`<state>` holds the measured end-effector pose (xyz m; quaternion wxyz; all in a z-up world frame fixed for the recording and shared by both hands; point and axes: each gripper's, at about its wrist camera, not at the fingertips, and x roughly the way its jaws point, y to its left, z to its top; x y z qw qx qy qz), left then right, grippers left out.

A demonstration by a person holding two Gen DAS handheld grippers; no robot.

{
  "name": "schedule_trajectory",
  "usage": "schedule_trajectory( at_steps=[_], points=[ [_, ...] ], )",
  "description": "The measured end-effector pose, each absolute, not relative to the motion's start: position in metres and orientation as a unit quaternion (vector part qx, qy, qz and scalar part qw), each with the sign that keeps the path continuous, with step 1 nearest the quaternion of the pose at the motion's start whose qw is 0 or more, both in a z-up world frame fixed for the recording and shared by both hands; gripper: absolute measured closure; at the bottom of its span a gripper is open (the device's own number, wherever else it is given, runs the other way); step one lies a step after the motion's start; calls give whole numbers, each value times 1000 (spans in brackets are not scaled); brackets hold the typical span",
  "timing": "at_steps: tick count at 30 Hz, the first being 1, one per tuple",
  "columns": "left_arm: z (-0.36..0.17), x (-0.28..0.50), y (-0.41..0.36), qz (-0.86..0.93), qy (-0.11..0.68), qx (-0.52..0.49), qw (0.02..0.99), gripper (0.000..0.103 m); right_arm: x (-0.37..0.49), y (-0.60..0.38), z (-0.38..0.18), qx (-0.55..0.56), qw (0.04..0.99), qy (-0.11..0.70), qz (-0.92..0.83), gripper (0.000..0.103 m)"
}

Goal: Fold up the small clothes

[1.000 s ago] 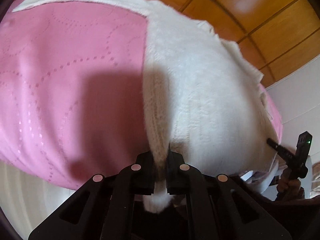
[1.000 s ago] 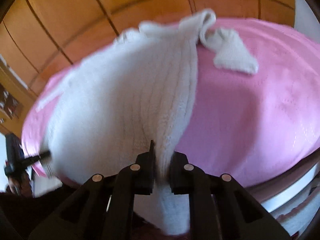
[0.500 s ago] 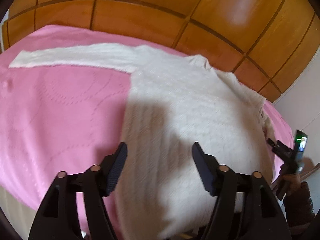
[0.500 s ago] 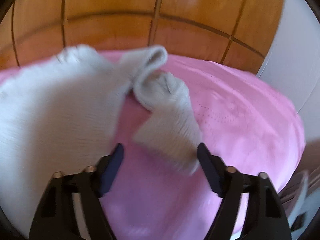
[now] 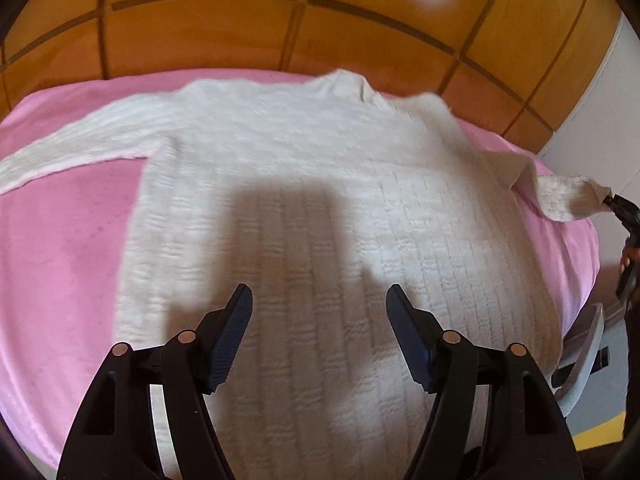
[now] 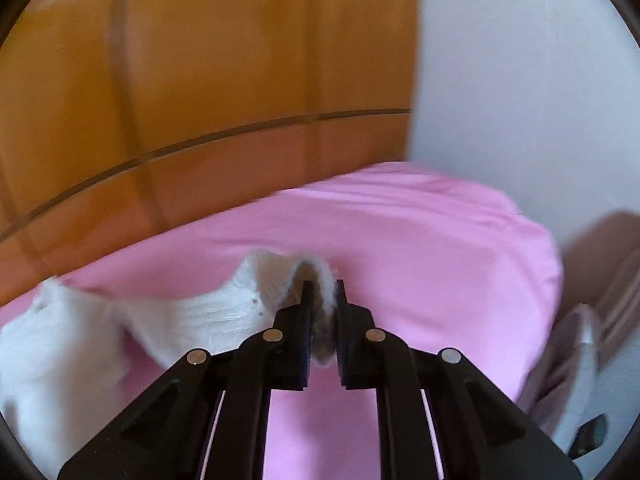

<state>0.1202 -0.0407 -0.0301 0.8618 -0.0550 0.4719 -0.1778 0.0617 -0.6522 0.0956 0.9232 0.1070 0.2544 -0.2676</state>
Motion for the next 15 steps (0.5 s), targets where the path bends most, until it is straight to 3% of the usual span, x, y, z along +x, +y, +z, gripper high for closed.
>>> schedule_trajectory(
  at_steps=[7, 15],
  points=[
    [-42, 126, -52, -173, 491, -38, 853, 35, 77, -745, 44, 147, 855, 308, -390, 95],
    [-40, 132, -58, -168, 490, -29, 855, 35, 78, -771, 20, 174, 820, 323, -439, 94]
  ],
)
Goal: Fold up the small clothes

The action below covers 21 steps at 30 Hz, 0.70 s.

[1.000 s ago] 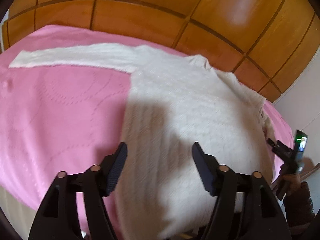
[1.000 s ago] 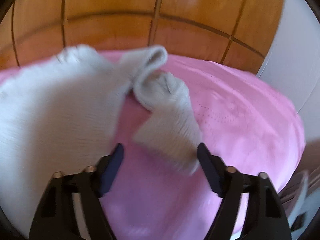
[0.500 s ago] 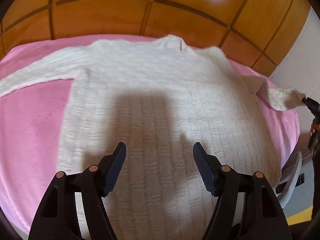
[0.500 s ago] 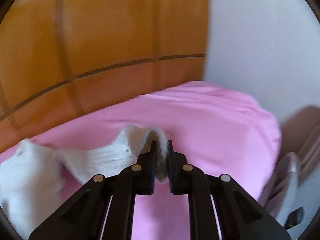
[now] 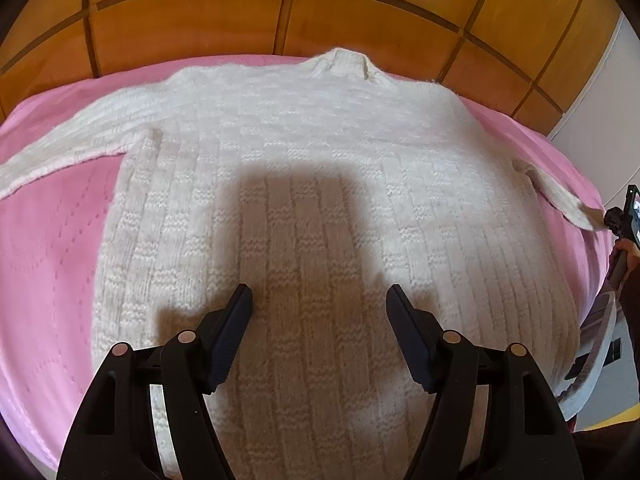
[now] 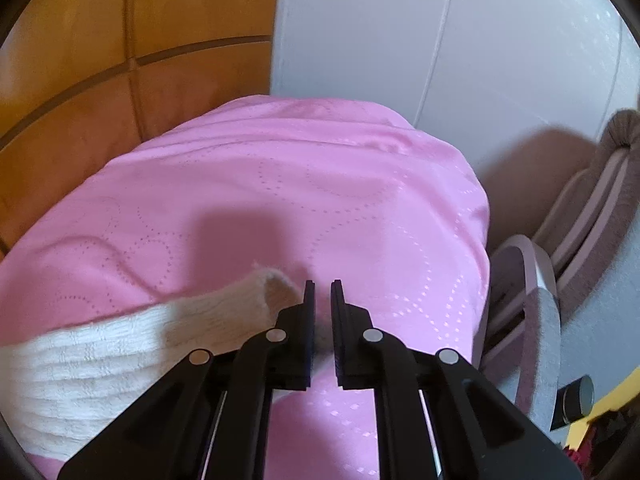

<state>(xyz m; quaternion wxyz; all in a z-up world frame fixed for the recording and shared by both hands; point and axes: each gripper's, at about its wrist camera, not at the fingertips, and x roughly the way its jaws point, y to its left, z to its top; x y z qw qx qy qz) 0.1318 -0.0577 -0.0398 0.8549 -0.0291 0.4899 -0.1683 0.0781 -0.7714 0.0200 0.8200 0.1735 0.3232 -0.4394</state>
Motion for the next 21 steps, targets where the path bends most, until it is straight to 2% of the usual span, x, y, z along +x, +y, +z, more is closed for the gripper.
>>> schedule_trajectory(
  at_steps=[1, 2, 3, 8, 12, 17, 21],
  points=[
    [-40, 132, -58, -168, 489, -29, 855, 35, 72, -766, 25, 178, 827, 309, -436, 71],
    [-40, 133, -59, -167, 488, -30, 856, 35, 68, -759, 31, 176, 836, 295, -428, 35],
    [-39, 134, -60, -167, 488, -32, 856, 35, 73, -759, 34, 171, 842, 285, -425, 28],
    [-36, 135, -61, -169, 483, -31, 859, 35, 88, -695, 53, 168, 894, 272, -312, 27],
    [-30, 142, -57, -158, 474, -30, 866, 35, 129, -604, 57, 161, 929, 310, -125, 28],
    [-31, 158, -46, -138, 466, -44, 873, 35, 188, -461, 43, 135, 904, 390, 116, 29],
    [-45, 175, -41, -123, 475, -47, 870, 35, 230, -390, 23, 101, 886, 420, 171, 29]
  ],
)
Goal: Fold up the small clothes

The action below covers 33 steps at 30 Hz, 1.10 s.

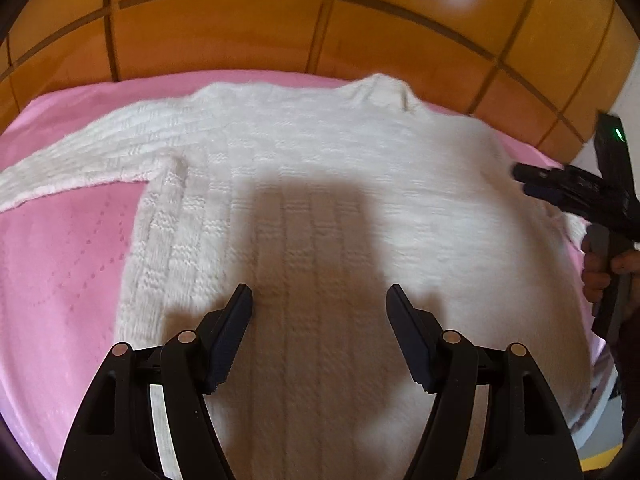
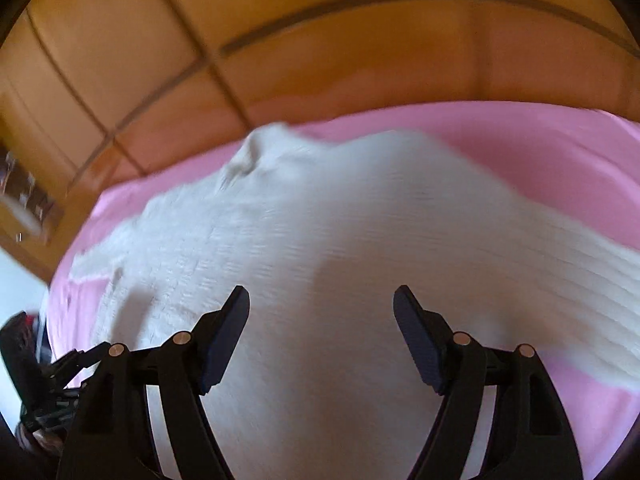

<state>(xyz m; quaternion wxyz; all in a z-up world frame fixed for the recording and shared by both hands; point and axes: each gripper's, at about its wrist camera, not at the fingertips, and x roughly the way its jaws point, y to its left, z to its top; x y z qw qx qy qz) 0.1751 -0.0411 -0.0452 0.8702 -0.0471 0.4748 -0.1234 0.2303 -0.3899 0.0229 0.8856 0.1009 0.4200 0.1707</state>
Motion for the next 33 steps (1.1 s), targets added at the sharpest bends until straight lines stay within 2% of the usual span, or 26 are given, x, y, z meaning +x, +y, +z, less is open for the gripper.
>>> schedule_trajectory(
  at_steps=[2, 3, 10, 12, 16, 18, 19, 20, 27, 31, 33],
  points=[
    [-49, 182, -41, -120, 473, -47, 872, 35, 263, -372, 12, 90, 881, 434, 168, 29],
    [-50, 187, -42, -119, 469, -46, 874, 29, 281, -369, 6, 81, 882, 438, 152, 29],
    [-62, 217, -57, -101, 446, -35, 889, 13, 364, -413, -5, 91, 902, 421, 20, 30],
    [-65, 228, -60, -94, 447, -34, 889, 5, 374, -420, -5, 85, 905, 418, 1, 30],
    [-70, 245, -58, -80, 450, -40, 888, 3, 380, -425, 1, 80, 902, 422, -35, 29],
    [-71, 243, -57, -82, 448, -45, 889, 3, 365, -425, 10, 83, 907, 411, -30, 22],
    [-71, 243, -57, -82, 447, -44, 889, 3, 346, -429, 17, 86, 913, 397, -30, 13],
    [-71, 242, -57, -82, 448, -43, 889, 3, 334, -434, 22, 92, 916, 388, -31, 9],
    [-71, 242, -58, -84, 444, -44, 891, 3, 188, -555, 30, 239, 912, 326, -65, 8],
    [-70, 241, -58, -83, 443, -44, 891, 3, 95, -650, 8, 346, 876, 292, -167, 8],
    [-71, 240, -59, -82, 443, -42, 892, 3, 56, -693, -13, 398, 845, 281, -222, 12]
  ],
)
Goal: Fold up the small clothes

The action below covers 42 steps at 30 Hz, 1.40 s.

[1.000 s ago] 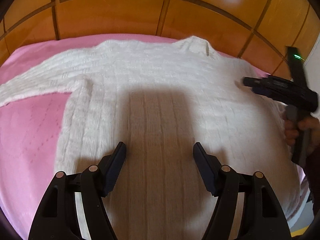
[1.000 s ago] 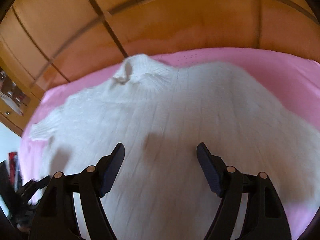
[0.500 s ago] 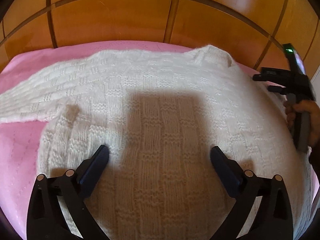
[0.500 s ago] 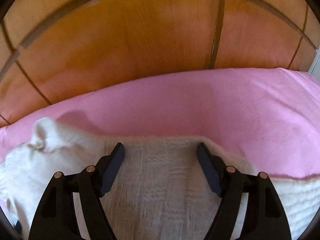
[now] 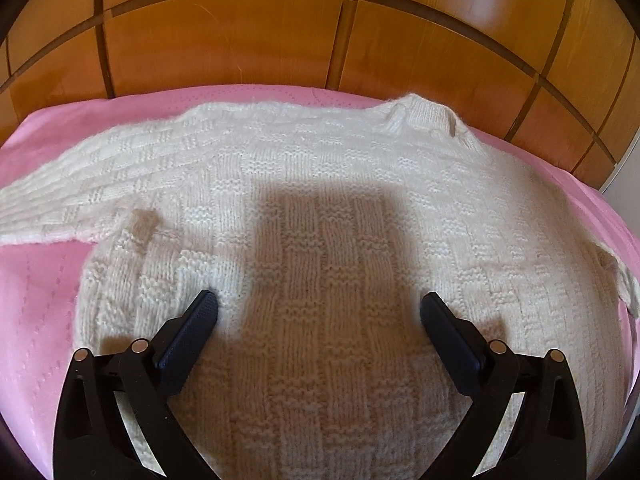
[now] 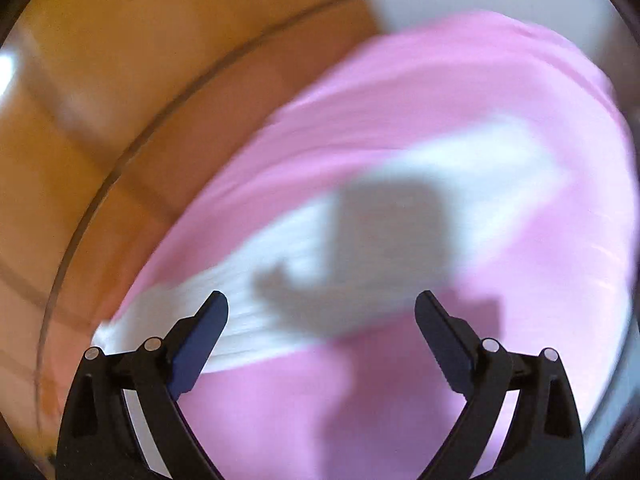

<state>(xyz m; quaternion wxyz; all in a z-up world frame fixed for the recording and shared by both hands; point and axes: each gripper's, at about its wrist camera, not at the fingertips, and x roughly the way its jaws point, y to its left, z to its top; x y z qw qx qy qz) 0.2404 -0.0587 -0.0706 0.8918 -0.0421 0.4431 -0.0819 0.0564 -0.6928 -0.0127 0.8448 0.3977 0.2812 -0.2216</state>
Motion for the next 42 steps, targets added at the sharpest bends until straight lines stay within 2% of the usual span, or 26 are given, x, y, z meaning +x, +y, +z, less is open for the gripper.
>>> schedule_trajectory(
  at_steps=[2, 4, 6, 7, 8, 11, 16, 21, 26, 32, 34, 35, 36, 37, 39, 42],
  points=[
    [-71, 241, -60, -81, 443, -40, 892, 3, 35, -724, -29, 446, 818, 270, -244, 25],
    [-71, 241, -63, -80, 444, -38, 892, 3, 32, -741, -42, 476, 808, 248, -242, 30],
    [-71, 241, -63, -80, 444, -37, 892, 3, 40, -751, -40, 471, 807, 246, -256, 41],
    [-71, 241, -64, -80, 444, -37, 892, 3, 49, -757, -36, 462, 804, 254, -276, 63],
    [-72, 242, -64, -80, 444, -37, 892, 3, 58, -759, -35, 453, 800, 265, -291, 90],
    [-72, 243, -64, -79, 444, -35, 892, 3, 82, -769, -34, 432, 794, 289, -314, 92],
    [-73, 244, -65, -79, 444, -34, 892, 3, 101, -764, 6, 412, 821, 271, -288, 92],
    [-73, 244, -65, -81, 443, -37, 892, 3, 145, -687, 62, 367, 882, 260, -143, 92],
    [-72, 242, -62, -82, 441, -43, 893, 3, 199, -549, 93, 317, 903, 288, 21, 92],
    [-71, 239, -56, -88, 439, -55, 892, 3, 242, -375, 91, 245, 890, 351, 159, 92],
    [-70, 239, -54, -92, 439, -60, 892, 3, 242, -341, 85, 228, 885, 362, 181, 84],
    [-70, 238, -53, -94, 439, -62, 891, 3, 241, -332, 84, 224, 885, 360, 191, 53],
    [-70, 238, -52, -95, 439, -63, 891, 3, 228, -323, 81, 221, 886, 356, 198, 38],
    [-70, 238, -51, -96, 440, -64, 891, 3, 221, -320, 80, 221, 889, 349, 198, 29],
    [-71, 238, -51, -98, 441, -65, 890, 3, 207, -330, 80, 224, 892, 339, 195, 29],
    [-66, 240, -48, -105, 455, -73, 881, 3, 178, -350, 74, 218, 899, 333, 182, 22]
  ],
)
